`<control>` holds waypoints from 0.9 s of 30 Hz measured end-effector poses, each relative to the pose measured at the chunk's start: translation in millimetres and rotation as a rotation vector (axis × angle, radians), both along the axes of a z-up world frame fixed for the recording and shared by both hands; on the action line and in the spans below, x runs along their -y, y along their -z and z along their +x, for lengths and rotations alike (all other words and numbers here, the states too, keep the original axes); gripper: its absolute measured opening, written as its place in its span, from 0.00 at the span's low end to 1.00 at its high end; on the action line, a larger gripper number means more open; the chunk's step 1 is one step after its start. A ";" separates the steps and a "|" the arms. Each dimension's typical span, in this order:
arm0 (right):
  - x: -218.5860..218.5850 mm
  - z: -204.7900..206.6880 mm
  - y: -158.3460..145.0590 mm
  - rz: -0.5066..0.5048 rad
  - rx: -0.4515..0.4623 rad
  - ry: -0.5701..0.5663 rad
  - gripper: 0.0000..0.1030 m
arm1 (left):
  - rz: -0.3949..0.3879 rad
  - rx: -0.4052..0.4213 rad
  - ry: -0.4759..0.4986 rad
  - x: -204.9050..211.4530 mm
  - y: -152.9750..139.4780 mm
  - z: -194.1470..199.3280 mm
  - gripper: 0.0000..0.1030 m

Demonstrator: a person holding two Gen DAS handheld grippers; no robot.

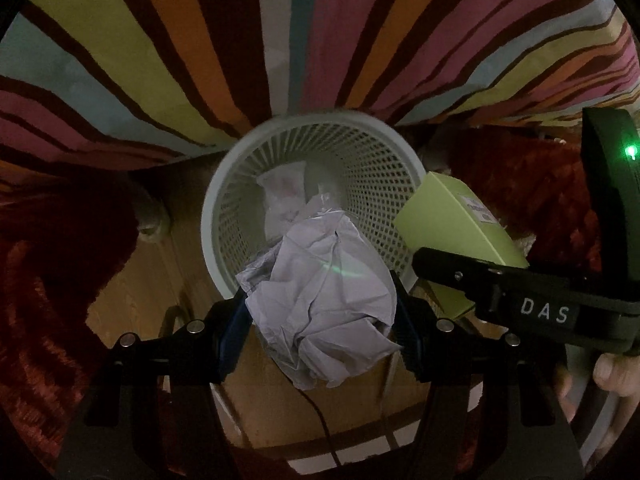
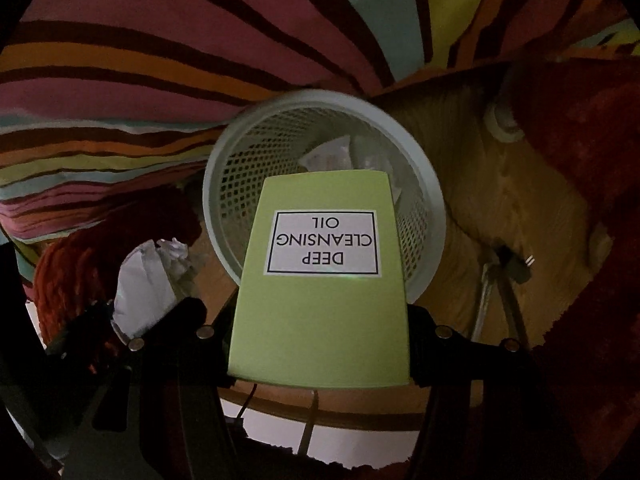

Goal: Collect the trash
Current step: 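Drop the paper ball and green box into the wastebasket with both tools, then lift both tools away from the wastebasket back toward the bed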

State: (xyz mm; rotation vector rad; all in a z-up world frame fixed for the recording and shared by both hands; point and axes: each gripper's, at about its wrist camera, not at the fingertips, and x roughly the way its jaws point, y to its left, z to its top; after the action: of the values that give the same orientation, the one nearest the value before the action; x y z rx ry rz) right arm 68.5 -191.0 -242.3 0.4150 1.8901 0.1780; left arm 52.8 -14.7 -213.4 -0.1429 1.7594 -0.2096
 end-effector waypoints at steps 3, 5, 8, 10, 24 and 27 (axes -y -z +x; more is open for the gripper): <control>-0.3 -0.2 1.2 0.004 -0.015 0.004 0.55 | -0.002 -0.028 -0.004 -0.4 6.1 -0.2 0.60; -0.1 -0.4 5.1 0.013 -0.030 0.015 0.55 | -0.009 -0.048 -0.003 -0.3 9.7 -1.3 0.61; 1.8 -1.1 10.5 0.026 -0.052 0.036 0.55 | -0.015 -0.074 0.003 0.7 14.3 -3.3 0.62; 2.9 -1.9 12.5 0.037 -0.060 0.046 0.56 | -0.021 -0.090 0.004 1.4 17.6 -3.8 0.63; 11.5 -0.8 12.2 0.042 -0.083 0.149 0.92 | -0.013 -0.126 -0.014 0.2 22.6 -2.3 0.81; 10.2 0.0 10.1 0.044 -0.075 0.143 0.92 | -0.012 -0.121 -0.014 0.1 22.3 -2.3 0.81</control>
State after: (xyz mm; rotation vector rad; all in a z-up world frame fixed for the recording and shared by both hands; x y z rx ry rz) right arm 68.5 -201.2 -252.5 0.5919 1.9239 0.1095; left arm 50.5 -14.8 -235.7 -0.1800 1.8776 -0.2052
